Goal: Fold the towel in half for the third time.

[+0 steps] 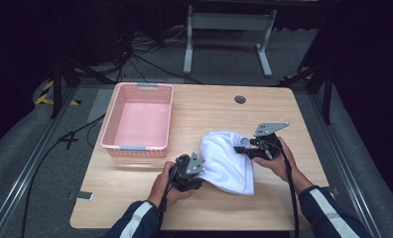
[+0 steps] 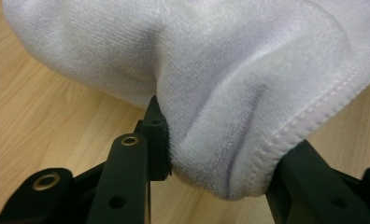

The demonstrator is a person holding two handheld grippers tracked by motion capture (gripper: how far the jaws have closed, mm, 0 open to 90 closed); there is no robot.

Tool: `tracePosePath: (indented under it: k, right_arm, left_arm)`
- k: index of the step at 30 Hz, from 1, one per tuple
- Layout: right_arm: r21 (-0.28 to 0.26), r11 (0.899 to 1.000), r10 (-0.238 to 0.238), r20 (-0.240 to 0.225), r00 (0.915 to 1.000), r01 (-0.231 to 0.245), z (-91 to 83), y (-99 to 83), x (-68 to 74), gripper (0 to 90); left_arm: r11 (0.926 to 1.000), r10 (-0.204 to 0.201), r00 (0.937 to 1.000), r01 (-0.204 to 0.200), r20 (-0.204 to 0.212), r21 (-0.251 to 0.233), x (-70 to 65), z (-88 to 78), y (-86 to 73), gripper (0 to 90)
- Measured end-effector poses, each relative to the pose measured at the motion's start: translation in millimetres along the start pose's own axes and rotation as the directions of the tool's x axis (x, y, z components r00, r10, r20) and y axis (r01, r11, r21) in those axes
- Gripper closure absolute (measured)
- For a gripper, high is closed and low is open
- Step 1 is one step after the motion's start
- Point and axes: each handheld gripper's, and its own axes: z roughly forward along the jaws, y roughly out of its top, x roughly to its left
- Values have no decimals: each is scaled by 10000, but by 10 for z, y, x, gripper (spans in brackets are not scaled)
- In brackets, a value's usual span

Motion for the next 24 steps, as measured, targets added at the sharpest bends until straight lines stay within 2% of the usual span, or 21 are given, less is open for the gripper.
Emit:
tracePosePath:
  k: [7,10,12,16,19,20,24]
  right_arm:
    - [-275,9996,34,-53,10000,-36,18,123,-29,665]
    - [-447,9989,-115,-106,9999,110,22,250,-17,668]
    - [-515,9986,-139,-132,9998,132,22,272,-16,669]
    - [-703,9974,-153,-285,9995,132,49,371,-30,671]
    - [-732,9972,-194,-392,9990,165,83,445,-27,671]
    - [-734,9972,-201,-374,9991,173,91,465,-20,670]
    - [-746,9965,-397,-319,9987,372,134,580,30,670]
  left_arm:
    - [9994,-133,9992,120,-380,-330,70,-117,39,634]
    - [9981,-259,9980,226,-569,-580,115,-210,50,636]
    - [9974,-284,9978,243,-601,-682,135,-248,53,636]
    - [9965,-381,9959,318,-815,-779,187,-342,57,640]
    - [9975,-362,9947,301,-966,-639,211,-404,41,639]
    - [9965,-420,9936,342,-1045,-762,221,-416,30,640]
    - [9962,-551,9905,461,-1257,-734,256,-483,9,640]
